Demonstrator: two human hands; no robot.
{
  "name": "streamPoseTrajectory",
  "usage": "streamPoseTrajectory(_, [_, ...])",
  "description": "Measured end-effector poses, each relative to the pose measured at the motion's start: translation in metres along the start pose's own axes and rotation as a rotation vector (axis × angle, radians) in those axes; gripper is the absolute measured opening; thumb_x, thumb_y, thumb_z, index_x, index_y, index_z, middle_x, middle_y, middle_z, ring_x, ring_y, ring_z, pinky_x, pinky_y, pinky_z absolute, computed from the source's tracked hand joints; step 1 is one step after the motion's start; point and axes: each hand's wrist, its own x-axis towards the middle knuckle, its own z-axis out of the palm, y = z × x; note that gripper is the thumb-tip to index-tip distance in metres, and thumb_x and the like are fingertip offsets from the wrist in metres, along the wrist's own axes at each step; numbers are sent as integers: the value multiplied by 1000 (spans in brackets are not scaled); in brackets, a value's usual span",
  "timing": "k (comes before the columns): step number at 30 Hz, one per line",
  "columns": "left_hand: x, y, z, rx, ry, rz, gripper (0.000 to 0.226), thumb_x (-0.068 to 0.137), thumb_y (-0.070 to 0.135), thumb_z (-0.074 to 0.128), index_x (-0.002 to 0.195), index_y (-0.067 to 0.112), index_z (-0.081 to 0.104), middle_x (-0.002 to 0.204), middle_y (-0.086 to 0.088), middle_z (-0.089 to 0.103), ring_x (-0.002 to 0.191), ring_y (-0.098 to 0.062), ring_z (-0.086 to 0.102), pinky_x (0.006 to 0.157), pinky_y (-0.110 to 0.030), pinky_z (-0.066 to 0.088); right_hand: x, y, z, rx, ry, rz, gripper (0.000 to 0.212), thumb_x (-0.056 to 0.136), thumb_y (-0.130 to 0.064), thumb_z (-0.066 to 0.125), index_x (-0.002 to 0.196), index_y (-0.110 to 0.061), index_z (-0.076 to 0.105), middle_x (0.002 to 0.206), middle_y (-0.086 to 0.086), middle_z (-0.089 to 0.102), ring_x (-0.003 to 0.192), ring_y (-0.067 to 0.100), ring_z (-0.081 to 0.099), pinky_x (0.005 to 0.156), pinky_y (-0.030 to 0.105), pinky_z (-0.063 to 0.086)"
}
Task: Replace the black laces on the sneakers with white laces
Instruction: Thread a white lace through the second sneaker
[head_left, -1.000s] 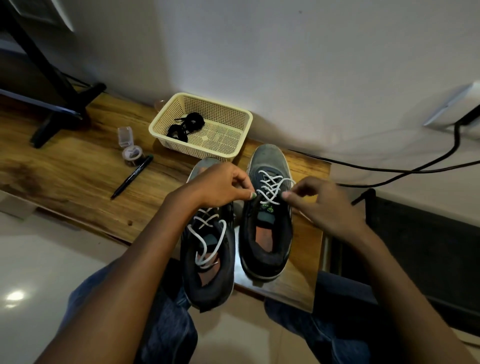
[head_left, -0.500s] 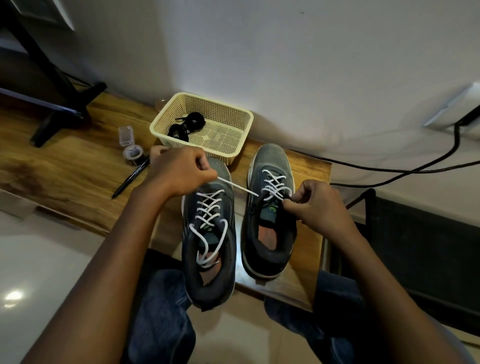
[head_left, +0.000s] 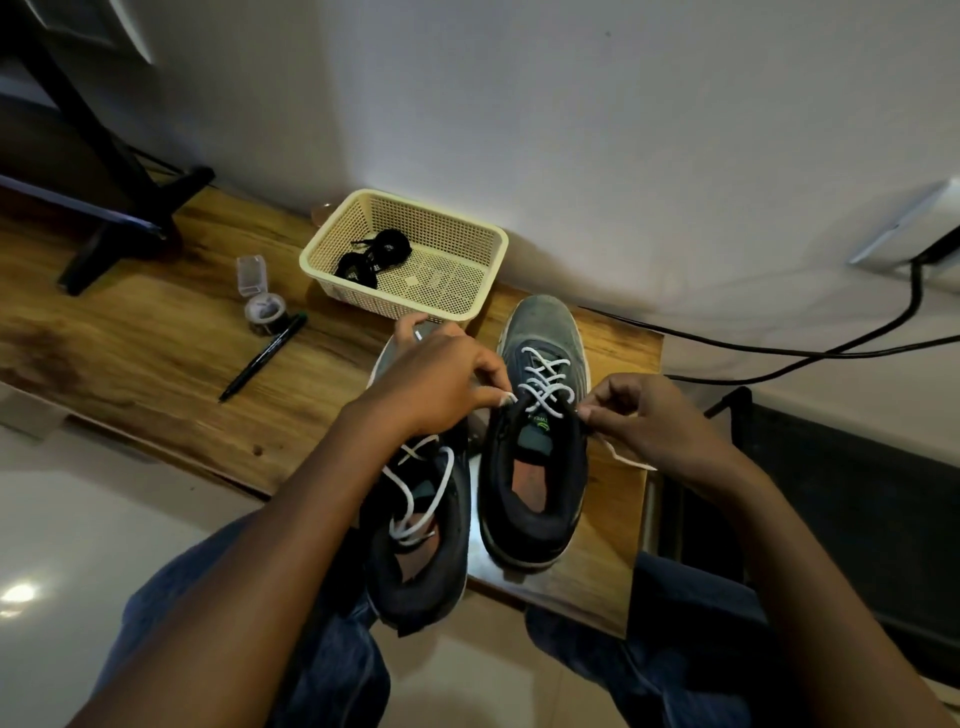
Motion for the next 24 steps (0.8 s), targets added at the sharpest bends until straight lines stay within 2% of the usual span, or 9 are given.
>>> streamPoseTrajectory(5, [-2, -17, -15, 23, 4, -90, 9, 82, 45, 68, 76, 40, 66, 90, 26, 60, 116, -1, 38, 109, -37, 0, -2, 5, -13, -58, 6, 59, 13, 91, -13, 62, 79, -15, 64, 75, 1, 66, 70, 12, 58, 64, 27, 44])
streamPoseTrajectory(9, [-4, -18, -15, 46, -30, -97, 12, 83, 44, 68, 72, 40, 64, 90, 26, 61, 118, -1, 38, 110, -38, -2, -3, 3, -15, -71, -26, 50, 10, 91, -15, 62, 82, -13, 66, 78, 1, 66, 74, 11, 59, 63, 21, 43])
streamPoseTrajectory(12, [-2, -15, -11, 10, -49, -73, 3, 86, 44, 64, 88, 44, 66, 103, 25, 62, 122, -3, 36, 110, -38, -2, -4, 1, -14, -59, -29, -1, 9, 90, -20, 64, 88, -12, 68, 84, 4, 69, 81, 16, 62, 71, 27, 47])
streamPoseTrajectory(13, [-2, -13, -9, -15, -64, -59, 10, 87, 45, 62, 96, 45, 66, 105, 25, 63, 121, -2, 36, 110, -38, -1, -4, 0, -13, -50, -37, -12, 8, 89, -21, 65, 90, -14, 68, 86, 4, 69, 83, 16, 63, 73, 29, 49])
streamPoseTrajectory(15, [-1, -8, -4, -84, -79, -34, 14, 88, 46, 60, 99, 43, 67, 97, 26, 65, 112, 3, 43, 108, -36, 2, -4, -2, -10, -35, -52, -30, 5, 89, -22, 65, 90, -17, 68, 87, 3, 69, 84, 15, 63, 76, 29, 50])
streamPoseTrajectory(18, [0, -1, -1, -158, -71, -18, 8, 88, 41, 62, 88, 37, 68, 83, 25, 64, 95, 9, 51, 105, -33, 8, -3, -2, -4, -63, -25, -62, 9, 91, -18, 63, 83, -22, 65, 84, 0, 68, 83, 14, 63, 73, 28, 49])
streamPoseTrajectory(22, [1, -5, -3, -183, -57, -20, 12, 87, 38, 65, 76, 34, 66, 81, 21, 65, 88, 15, 47, 104, -27, 8, -1, 2, -6, -97, -7, -79, 10, 91, -18, 63, 82, -19, 65, 84, 2, 68, 84, 18, 63, 78, 37, 50])
streamPoseTrajectory(24, [0, -5, -5, -191, -67, -25, 14, 87, 36, 66, 73, 33, 65, 78, 19, 64, 85, 16, 43, 101, -23, 8, -1, 4, -9, -102, -2, -75, 8, 90, -18, 64, 83, -17, 66, 84, 3, 69, 84, 19, 63, 76, 34, 50])
